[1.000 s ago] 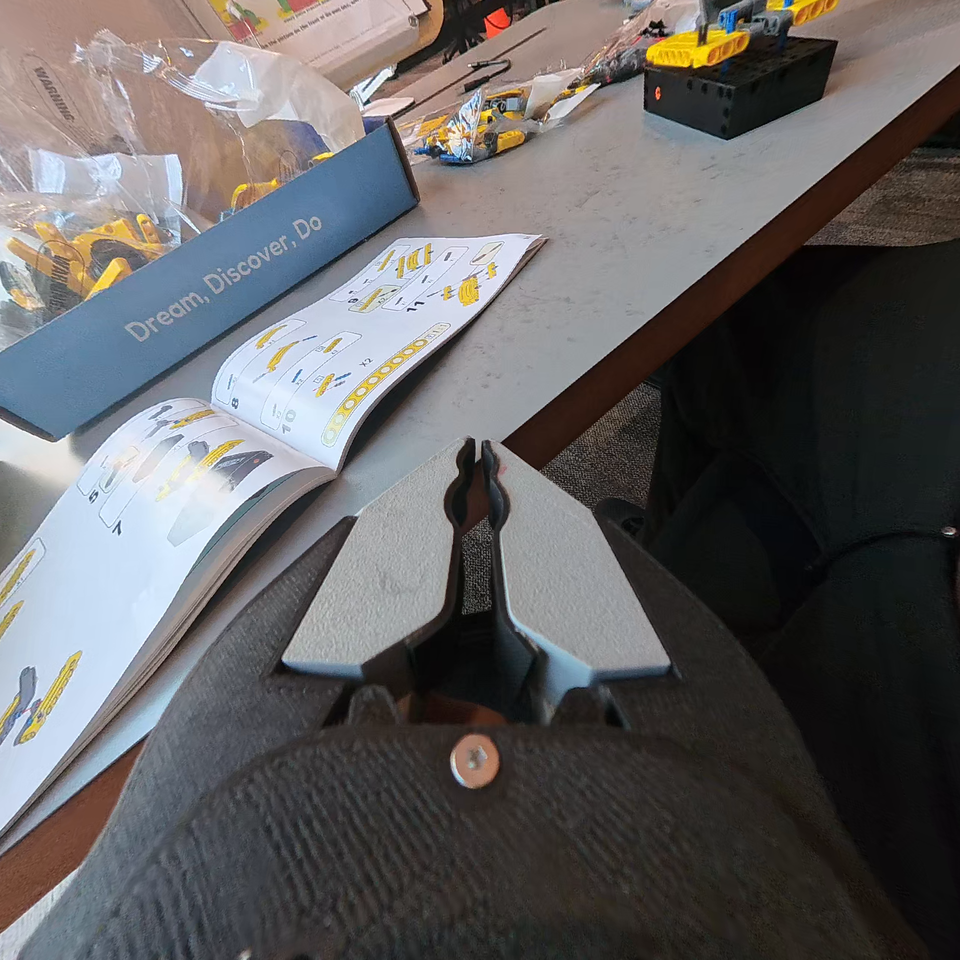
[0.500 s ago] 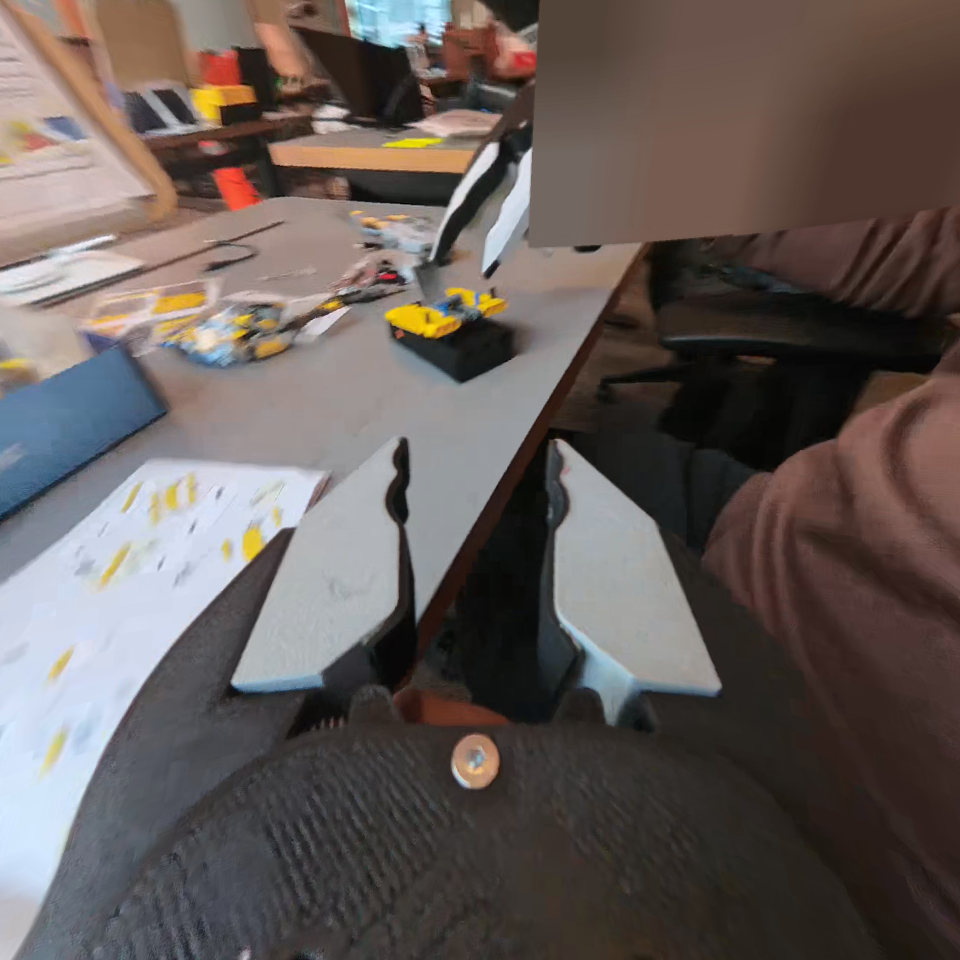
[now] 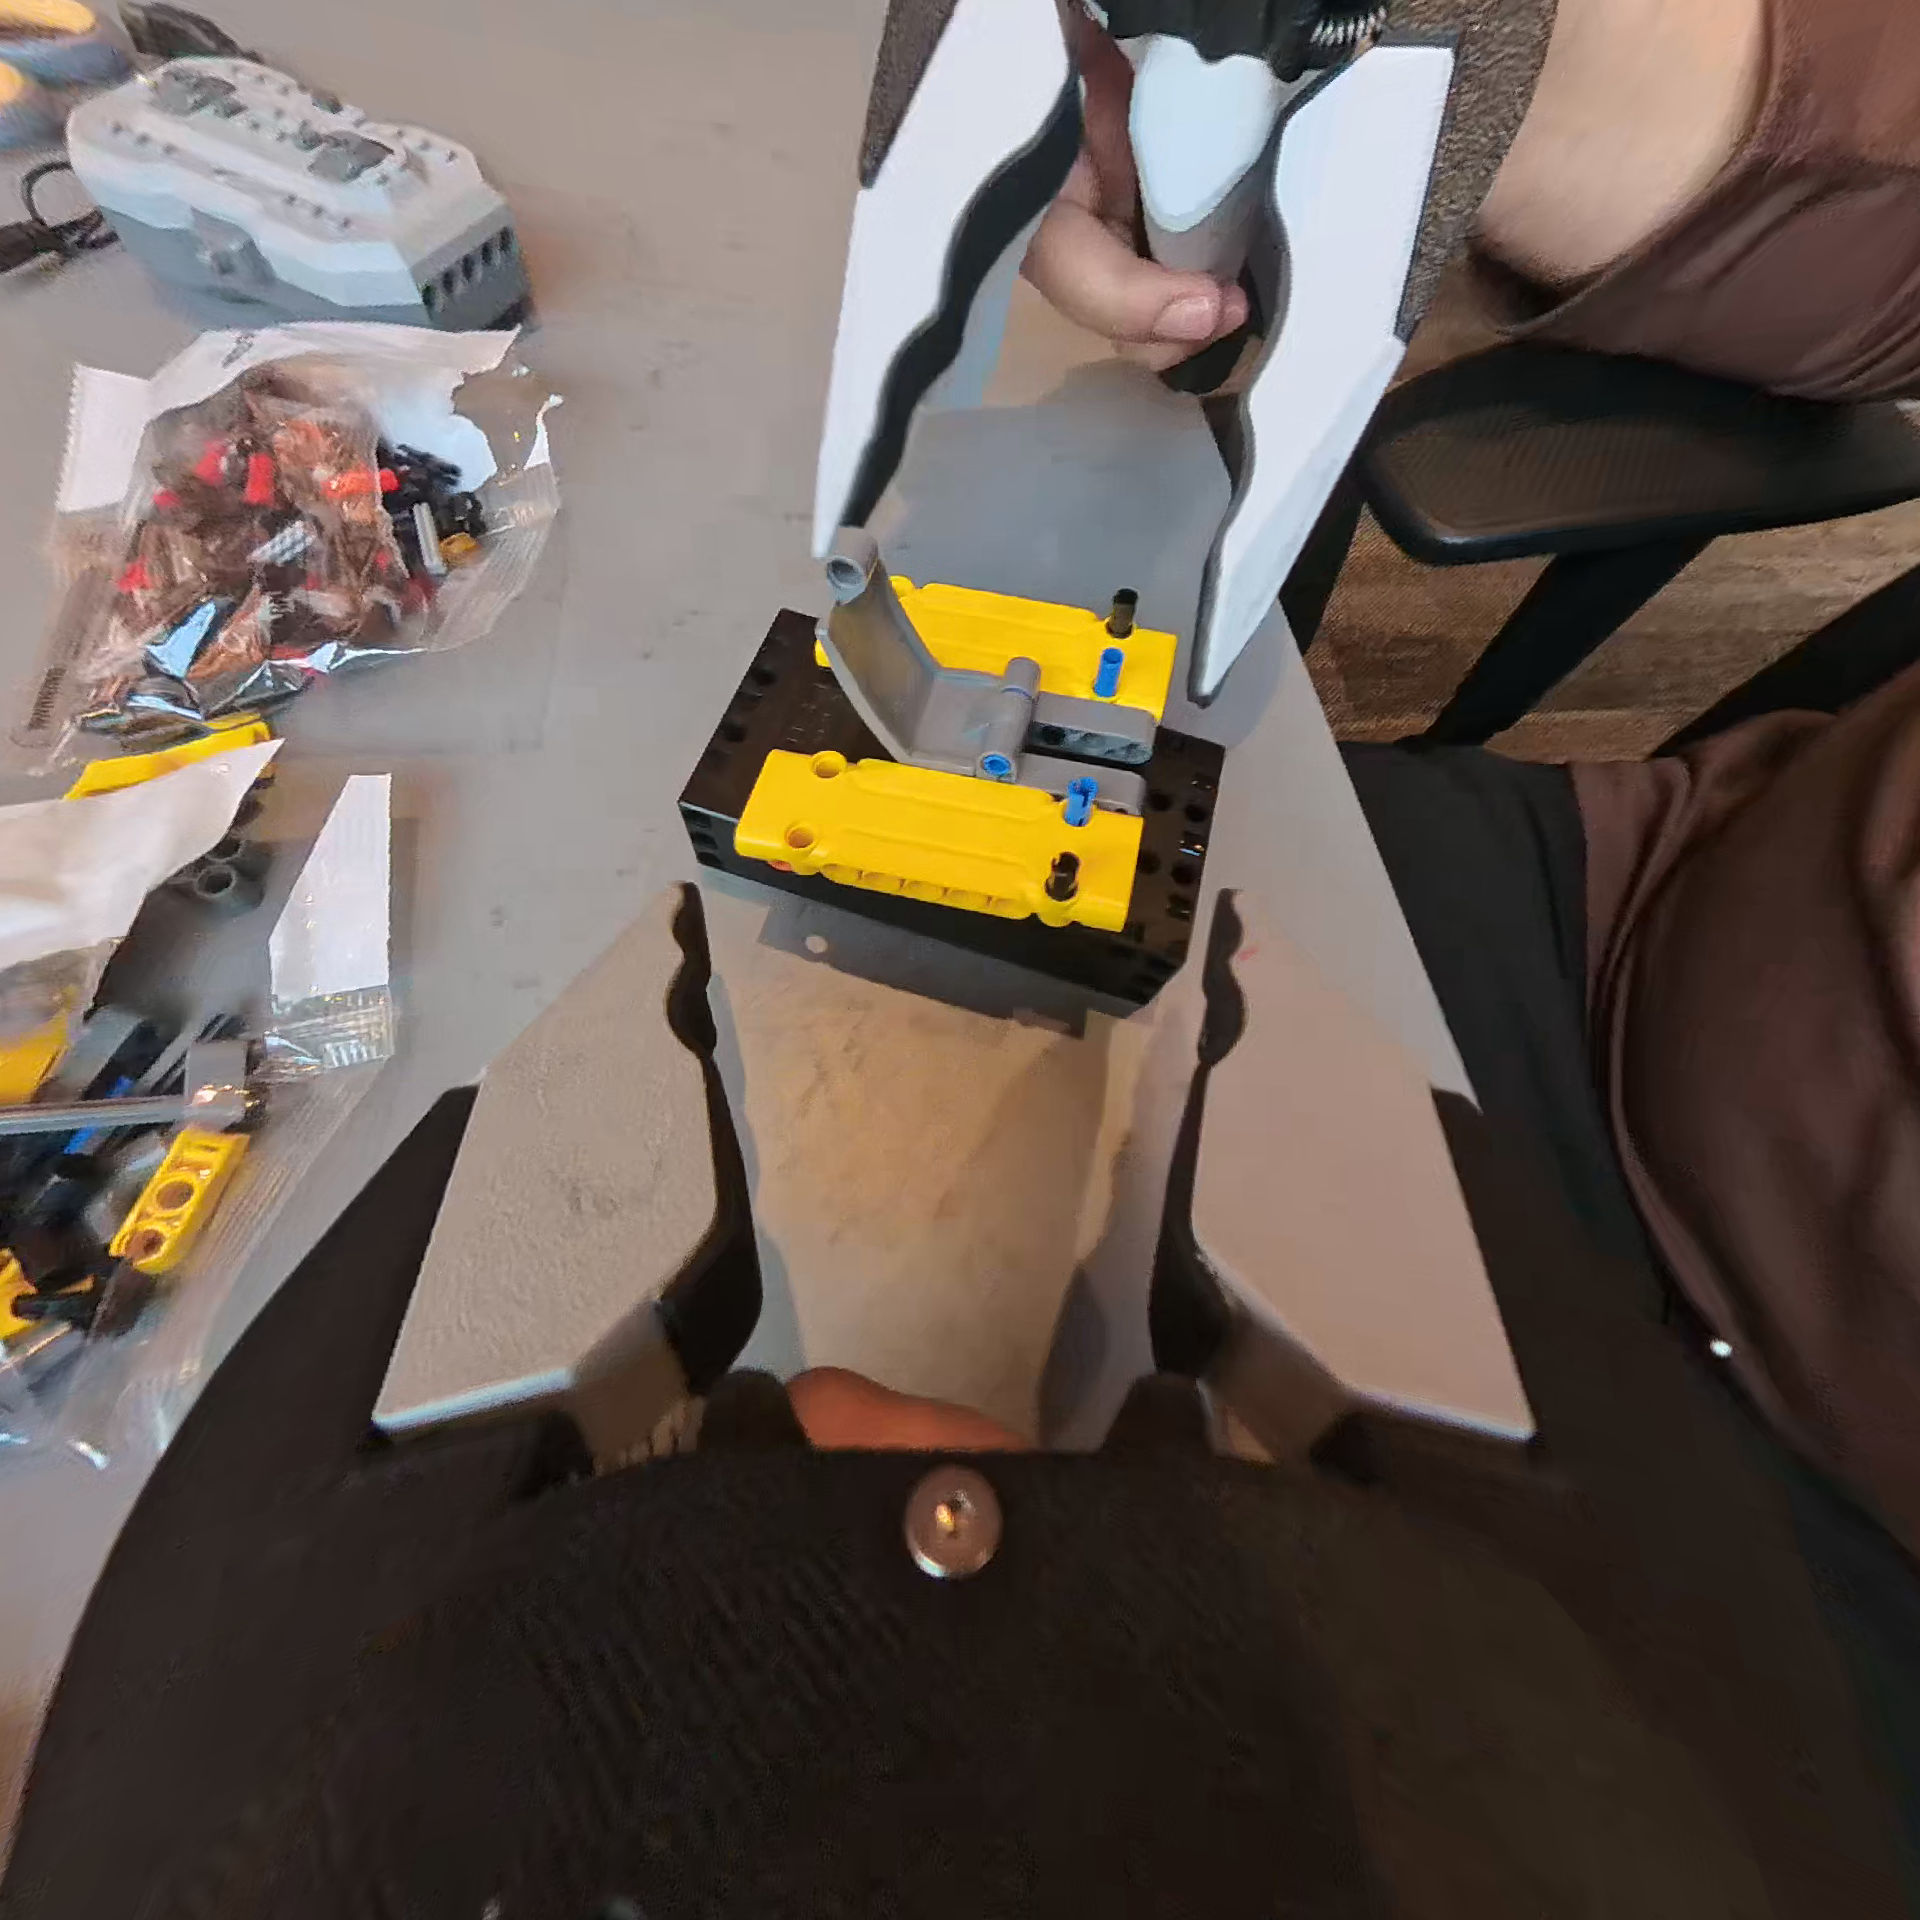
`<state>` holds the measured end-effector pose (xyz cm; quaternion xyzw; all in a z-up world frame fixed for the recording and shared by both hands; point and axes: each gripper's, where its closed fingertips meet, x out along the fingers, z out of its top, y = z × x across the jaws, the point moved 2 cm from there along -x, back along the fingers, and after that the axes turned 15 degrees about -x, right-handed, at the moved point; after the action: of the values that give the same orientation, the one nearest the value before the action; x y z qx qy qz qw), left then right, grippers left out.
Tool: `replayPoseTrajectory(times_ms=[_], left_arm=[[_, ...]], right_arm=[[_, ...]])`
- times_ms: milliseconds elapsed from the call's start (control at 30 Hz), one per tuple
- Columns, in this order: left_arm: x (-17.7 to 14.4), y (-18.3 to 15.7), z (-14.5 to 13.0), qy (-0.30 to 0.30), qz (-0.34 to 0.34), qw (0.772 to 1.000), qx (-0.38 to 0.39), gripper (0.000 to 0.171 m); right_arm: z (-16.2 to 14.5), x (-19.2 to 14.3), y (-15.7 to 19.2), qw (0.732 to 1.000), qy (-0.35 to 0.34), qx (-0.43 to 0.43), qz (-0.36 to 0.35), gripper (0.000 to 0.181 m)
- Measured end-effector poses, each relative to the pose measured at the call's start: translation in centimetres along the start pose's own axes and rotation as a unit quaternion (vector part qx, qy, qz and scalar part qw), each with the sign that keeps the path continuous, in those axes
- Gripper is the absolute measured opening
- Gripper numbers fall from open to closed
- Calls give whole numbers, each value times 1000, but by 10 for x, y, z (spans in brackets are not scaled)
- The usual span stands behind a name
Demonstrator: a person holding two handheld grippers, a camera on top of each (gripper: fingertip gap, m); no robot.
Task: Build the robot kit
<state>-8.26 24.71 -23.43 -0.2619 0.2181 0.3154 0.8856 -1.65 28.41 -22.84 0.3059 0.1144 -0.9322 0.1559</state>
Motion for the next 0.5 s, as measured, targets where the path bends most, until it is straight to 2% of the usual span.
replayPoseTrajectory(times_ms=[67, 167, 333, 433, 500], left_arm=[[-1, 7, 2, -4, 22, 1000, 22, 79], [-2, 12, 4, -5, 15, 1000, 27, 64], [-2, 8, 3, -1, -11, 1000, 22, 53], [-2, 7, 1, -2, 13, 999, 52, 51], [-3, 3, -1, -5, 19, 997, 73, 42]], right_arm=[[-1, 3, 1, 1000, -5, -5, 1, 75], [-3, 4, -5, 1000, -3, -13, -19, 74], [-3, 5, -8, 1000, -9, -12, -7, 74], [-3, 4, -9, 1000, -27, 1, 8, 74], [-4, 2, -11, 999, -35, 10, 7, 74]])
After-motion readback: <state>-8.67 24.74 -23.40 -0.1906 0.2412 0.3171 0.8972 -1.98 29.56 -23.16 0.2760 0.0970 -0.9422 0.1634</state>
